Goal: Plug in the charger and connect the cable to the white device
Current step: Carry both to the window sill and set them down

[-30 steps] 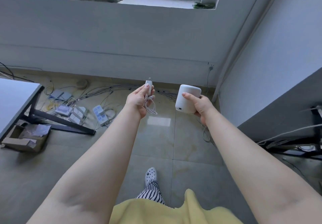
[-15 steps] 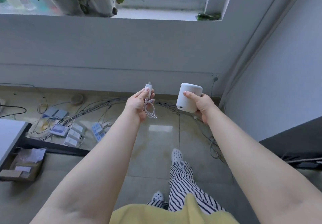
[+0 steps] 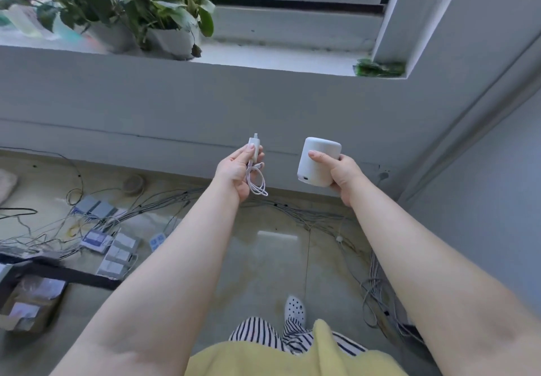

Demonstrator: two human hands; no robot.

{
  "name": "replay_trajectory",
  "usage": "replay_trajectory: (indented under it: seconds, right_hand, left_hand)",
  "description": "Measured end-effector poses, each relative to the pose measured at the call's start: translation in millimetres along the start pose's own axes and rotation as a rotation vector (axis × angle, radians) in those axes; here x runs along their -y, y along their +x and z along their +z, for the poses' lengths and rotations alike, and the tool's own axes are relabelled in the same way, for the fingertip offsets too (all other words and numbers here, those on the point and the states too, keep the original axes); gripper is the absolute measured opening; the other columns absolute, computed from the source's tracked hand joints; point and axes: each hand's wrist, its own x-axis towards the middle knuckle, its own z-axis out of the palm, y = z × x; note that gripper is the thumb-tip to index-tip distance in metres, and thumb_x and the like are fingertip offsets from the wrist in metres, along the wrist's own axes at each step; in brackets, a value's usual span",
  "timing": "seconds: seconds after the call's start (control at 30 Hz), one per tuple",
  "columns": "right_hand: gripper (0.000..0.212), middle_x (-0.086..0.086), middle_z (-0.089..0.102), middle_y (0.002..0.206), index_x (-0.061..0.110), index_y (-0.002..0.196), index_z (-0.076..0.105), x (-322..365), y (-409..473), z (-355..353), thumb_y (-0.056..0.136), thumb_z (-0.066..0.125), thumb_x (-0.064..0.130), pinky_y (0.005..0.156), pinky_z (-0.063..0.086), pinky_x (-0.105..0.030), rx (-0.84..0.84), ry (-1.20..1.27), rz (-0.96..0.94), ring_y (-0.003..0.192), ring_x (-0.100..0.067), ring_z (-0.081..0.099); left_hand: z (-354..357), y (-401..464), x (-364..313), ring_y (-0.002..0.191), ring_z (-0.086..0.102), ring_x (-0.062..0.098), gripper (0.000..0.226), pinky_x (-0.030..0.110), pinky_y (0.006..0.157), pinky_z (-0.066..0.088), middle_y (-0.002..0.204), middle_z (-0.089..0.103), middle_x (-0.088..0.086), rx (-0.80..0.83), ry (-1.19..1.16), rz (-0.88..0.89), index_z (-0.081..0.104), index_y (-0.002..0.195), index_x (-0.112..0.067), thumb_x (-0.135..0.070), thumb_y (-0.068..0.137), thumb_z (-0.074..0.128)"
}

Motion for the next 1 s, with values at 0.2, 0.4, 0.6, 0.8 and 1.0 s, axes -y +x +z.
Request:
replay_trajectory:
  seconds: [0.2,0.4,0.6,0.8,1.0]
  right_hand:
    - [0.059,-0.006,0.067,0.115,0.011,0.122,0.057,40,56,4,0.073,0.079,0.036,0.09,0.055,-0.036,0.04,-0.012,-0.018,0.104,-0.024,0.066]
    - [0.054,-0.007,0.067,0.114,0.013,0.115,0.057,76,107,19,0.072,0.08,0.035,0.093,0.055,-0.04,0.059,-0.009,-0.043,0.103,-0.024,0.066]
    - [0.056,-0.004,0.066,0.109,0.012,0.121,0.056,110,159,44,0.075,0.078,0.035,0.073,0.054,-0.027,0.043,0.001,-0.058,0.092,-0.017,0.066]
    - [0.05,-0.002,0.068,0.113,0.015,0.116,0.059,147,216,76,0.075,0.078,0.036,0.087,0.054,-0.031,-0.017,0.034,-0.053,0.099,-0.019,0.067]
    - [0.04,0.0,0.066,0.105,0.015,0.112,0.057,186,269,117,0.079,0.075,0.031,0.073,0.054,-0.023,-0.105,0.121,-0.091,0.091,-0.013,0.066]
  left_hand:
    - [30,46,-26,0.068,0.069,0.011,0.041,0.022,0.067,0.057,0.065,0.074,-0.001,-0.003,-0.012,0.035,0.056,0.128,0.004,-0.01,0.09,0.06]
    - [52,104,-60,0.068,0.068,0.012,0.042,0.027,0.076,0.055,0.066,0.074,0.0,-0.003,-0.011,0.058,0.057,0.129,0.004,-0.009,0.09,0.061]
    - [78,166,-93,0.075,0.066,0.012,0.04,0.023,0.072,0.054,0.083,0.069,0.003,0.026,0.02,0.053,0.055,0.13,0.001,-0.012,0.092,0.058]
    - [95,242,-138,0.07,0.068,0.009,0.044,0.024,0.074,0.054,0.078,0.071,0.001,0.06,0.038,0.012,0.054,0.132,0.002,-0.012,0.091,0.06]
    - [111,311,-182,0.077,0.062,0.011,0.045,0.021,0.068,0.051,0.086,0.063,0.004,0.061,0.045,-0.04,0.049,0.135,0.004,-0.01,0.093,0.058]
